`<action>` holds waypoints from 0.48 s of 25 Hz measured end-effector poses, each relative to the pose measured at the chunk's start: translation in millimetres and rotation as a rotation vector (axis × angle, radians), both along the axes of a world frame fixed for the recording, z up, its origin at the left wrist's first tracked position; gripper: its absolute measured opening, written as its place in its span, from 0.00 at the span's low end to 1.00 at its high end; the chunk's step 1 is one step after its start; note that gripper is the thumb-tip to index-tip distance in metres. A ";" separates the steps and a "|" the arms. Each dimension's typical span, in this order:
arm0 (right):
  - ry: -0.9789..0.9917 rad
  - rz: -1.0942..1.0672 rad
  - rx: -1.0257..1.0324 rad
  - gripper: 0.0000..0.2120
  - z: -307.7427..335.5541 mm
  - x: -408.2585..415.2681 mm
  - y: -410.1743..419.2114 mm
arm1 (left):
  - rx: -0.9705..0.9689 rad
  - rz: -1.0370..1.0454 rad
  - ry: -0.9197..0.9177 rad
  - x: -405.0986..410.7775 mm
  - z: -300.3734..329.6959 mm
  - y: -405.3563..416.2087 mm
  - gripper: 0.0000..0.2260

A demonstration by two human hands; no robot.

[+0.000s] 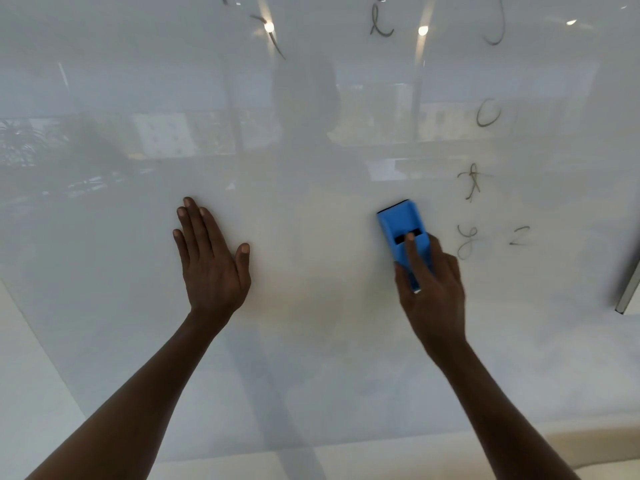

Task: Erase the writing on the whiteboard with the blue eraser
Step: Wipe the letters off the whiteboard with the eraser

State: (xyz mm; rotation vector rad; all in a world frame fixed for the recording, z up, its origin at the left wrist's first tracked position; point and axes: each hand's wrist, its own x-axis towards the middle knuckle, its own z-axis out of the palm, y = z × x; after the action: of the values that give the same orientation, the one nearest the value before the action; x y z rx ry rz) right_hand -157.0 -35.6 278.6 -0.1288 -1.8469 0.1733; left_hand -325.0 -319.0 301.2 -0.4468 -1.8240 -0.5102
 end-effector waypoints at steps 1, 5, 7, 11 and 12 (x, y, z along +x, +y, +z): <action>0.008 -0.010 -0.043 0.24 0.6 3.5 8.2 | 0.000 -0.002 0.000 0.3 -0.1 0.1 0.33; 0.071 -0.024 -0.272 0.28 -1.6 9.8 23.2 | 0.000 -0.008 -0.009 0.8 0.6 -1.1 0.33; 0.131 0.002 -0.417 0.27 -3.8 8.7 20.7 | -0.001 -0.006 -0.009 0.5 0.5 -2.0 0.33; 0.279 0.020 -0.724 0.25 0.9 -3.6 -3.3 | -0.007 -0.017 0.002 -0.1 -0.1 -1.7 0.33; 0.298 0.018 -0.756 0.25 3.5 -8.4 -15.6 | -0.008 -0.021 0.003 -0.7 -0.2 -2.3 0.33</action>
State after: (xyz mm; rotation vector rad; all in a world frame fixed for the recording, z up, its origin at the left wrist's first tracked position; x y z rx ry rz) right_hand -165.4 -51.2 282.1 -0.5767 -1.4065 0.8528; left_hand -325.6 -321.3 300.9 -0.4718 -1.8206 -0.5166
